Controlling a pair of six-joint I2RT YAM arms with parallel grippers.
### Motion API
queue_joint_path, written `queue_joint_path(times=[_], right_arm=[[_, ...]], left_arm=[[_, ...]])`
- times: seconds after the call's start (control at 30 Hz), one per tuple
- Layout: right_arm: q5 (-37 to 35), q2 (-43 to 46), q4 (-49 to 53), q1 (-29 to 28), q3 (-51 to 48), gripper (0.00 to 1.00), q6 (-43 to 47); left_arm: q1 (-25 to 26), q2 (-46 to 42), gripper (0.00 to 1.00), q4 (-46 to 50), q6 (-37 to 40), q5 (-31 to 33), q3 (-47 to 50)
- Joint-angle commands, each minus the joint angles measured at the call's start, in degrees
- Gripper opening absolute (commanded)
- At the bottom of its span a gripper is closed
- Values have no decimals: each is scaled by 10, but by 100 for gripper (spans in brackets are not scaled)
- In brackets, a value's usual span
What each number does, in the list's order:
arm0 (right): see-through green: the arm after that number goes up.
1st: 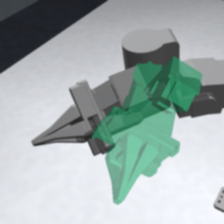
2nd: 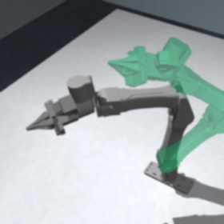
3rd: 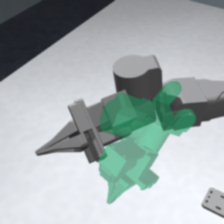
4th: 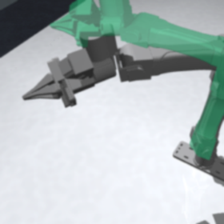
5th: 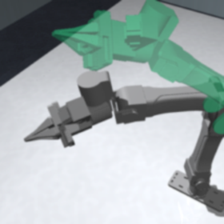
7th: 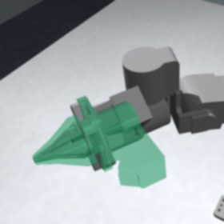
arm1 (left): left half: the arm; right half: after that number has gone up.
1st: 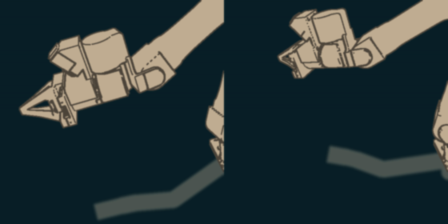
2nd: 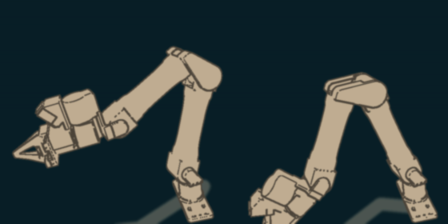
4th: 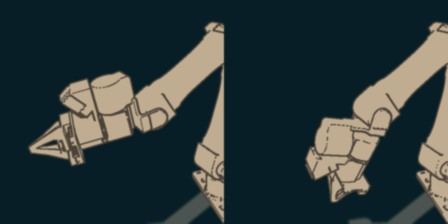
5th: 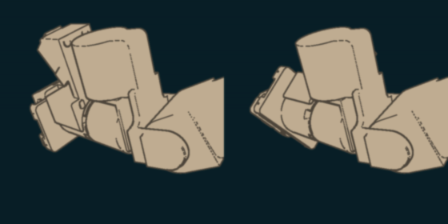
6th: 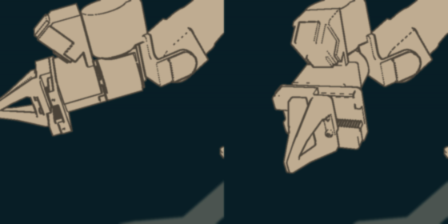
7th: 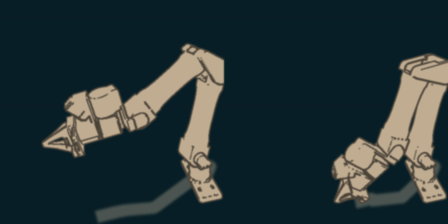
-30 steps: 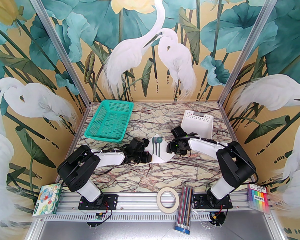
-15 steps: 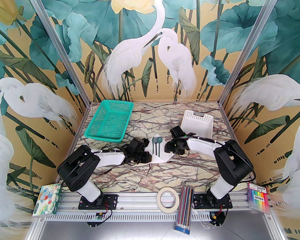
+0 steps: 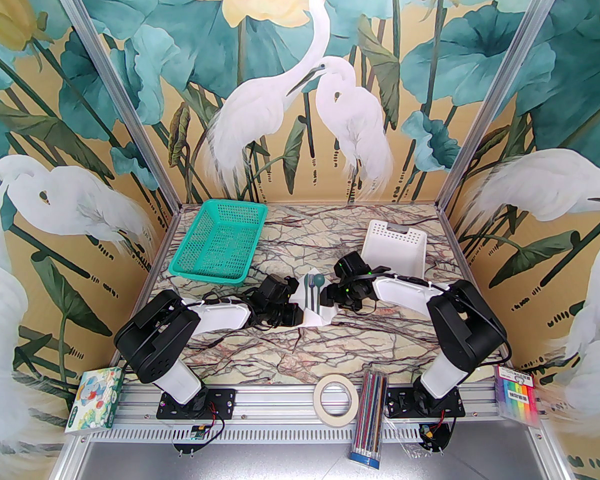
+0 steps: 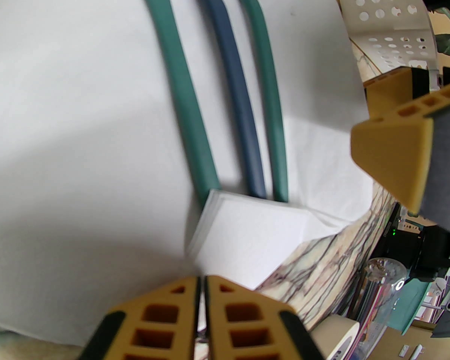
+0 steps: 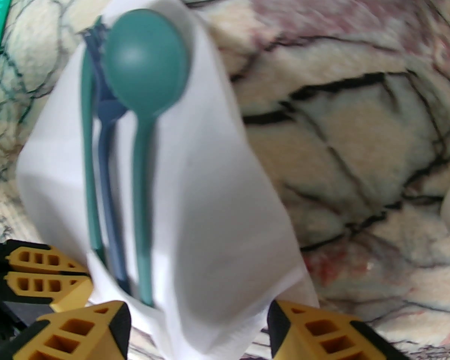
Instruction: Place the utensils on the paper napkin and roll it up
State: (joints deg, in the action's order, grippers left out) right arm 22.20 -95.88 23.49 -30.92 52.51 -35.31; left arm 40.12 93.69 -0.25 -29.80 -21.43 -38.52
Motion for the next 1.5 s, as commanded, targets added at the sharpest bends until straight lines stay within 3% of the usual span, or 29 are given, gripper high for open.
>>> queue_joint_path(times=[0.0, 0.23, 0.57, 0.73, 1.03, 1.47], right_arm=[[26, 16, -12, -2, 6, 68, -7], [-110, 34, 107, -1, 26, 76, 27], [-176, -1, 124, -2, 23, 89, 26], [-159, -13, 113, -6, 19, 91, 24], [-67, -13, 31, -19, 2, 90, -6], [-17, 26, -7, -15, -2, 90, -15]], left_arm=[[-2, 0, 14, 36, 11, -1, -2], [-2, -2, 14, 36, 11, 2, 1], [-2, -3, 14, 37, 11, 2, 1], [-2, -3, 14, 40, 11, 2, 0], [-2, -3, 14, 41, 11, 2, -1], [-2, 0, 14, 35, 11, -1, 1]])
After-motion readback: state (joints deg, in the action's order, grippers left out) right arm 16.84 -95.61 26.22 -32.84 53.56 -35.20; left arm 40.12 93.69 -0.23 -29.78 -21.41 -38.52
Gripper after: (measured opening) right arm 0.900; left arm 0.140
